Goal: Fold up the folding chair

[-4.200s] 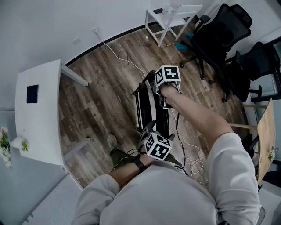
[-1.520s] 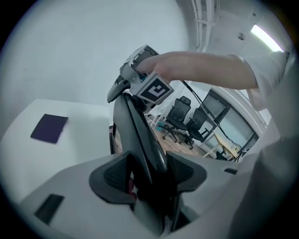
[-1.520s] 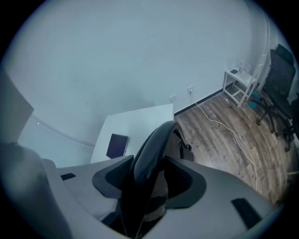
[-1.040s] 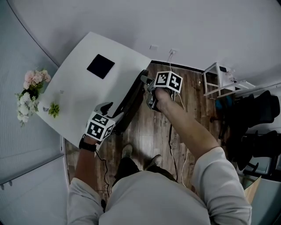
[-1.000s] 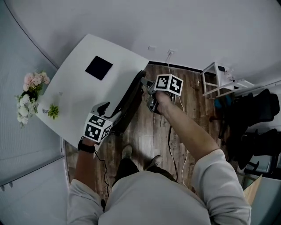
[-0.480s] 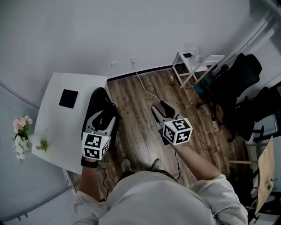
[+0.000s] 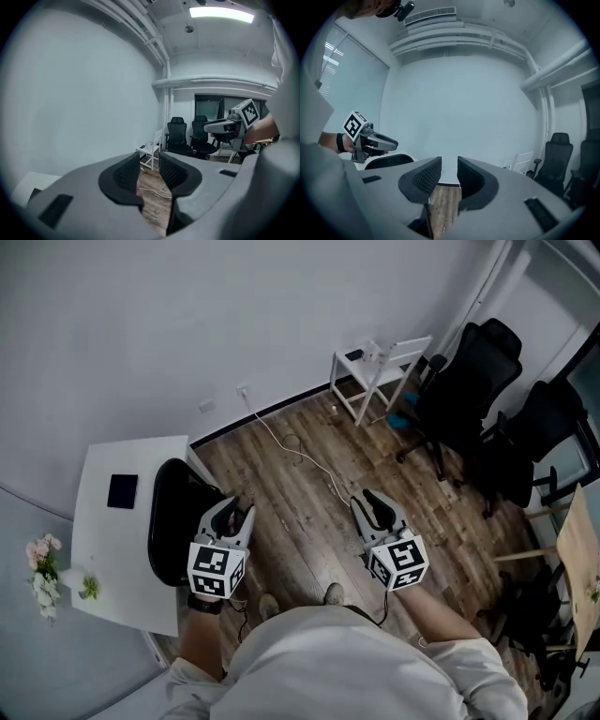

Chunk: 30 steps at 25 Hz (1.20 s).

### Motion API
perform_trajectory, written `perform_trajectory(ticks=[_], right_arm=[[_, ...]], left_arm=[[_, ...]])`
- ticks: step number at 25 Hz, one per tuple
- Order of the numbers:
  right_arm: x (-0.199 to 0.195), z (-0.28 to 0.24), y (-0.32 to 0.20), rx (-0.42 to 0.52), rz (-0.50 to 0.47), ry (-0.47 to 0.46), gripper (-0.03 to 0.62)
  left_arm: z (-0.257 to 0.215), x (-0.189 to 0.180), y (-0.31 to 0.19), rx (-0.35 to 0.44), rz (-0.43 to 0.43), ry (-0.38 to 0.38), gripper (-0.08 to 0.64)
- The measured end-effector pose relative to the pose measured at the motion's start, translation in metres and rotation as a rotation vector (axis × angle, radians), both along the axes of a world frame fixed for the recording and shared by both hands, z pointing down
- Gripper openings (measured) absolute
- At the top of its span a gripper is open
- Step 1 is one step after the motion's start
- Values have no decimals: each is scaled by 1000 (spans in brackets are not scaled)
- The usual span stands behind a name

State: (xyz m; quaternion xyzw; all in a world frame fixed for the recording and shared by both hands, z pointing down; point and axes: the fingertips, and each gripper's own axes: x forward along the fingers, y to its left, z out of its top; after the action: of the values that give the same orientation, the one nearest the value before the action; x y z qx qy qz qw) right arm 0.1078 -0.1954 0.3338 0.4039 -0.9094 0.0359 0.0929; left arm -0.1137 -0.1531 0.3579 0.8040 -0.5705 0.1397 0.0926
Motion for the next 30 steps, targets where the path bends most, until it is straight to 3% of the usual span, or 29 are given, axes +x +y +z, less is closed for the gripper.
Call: perform_trajectory(ticks=[14,30], right_arm=[[61,-14,31,100,72,-8,17],[72,-10,41,114,84,-26,14]], left_arm=[[-11,45,23,29,4,42,23],[3,56,48,9,9,35,8]])
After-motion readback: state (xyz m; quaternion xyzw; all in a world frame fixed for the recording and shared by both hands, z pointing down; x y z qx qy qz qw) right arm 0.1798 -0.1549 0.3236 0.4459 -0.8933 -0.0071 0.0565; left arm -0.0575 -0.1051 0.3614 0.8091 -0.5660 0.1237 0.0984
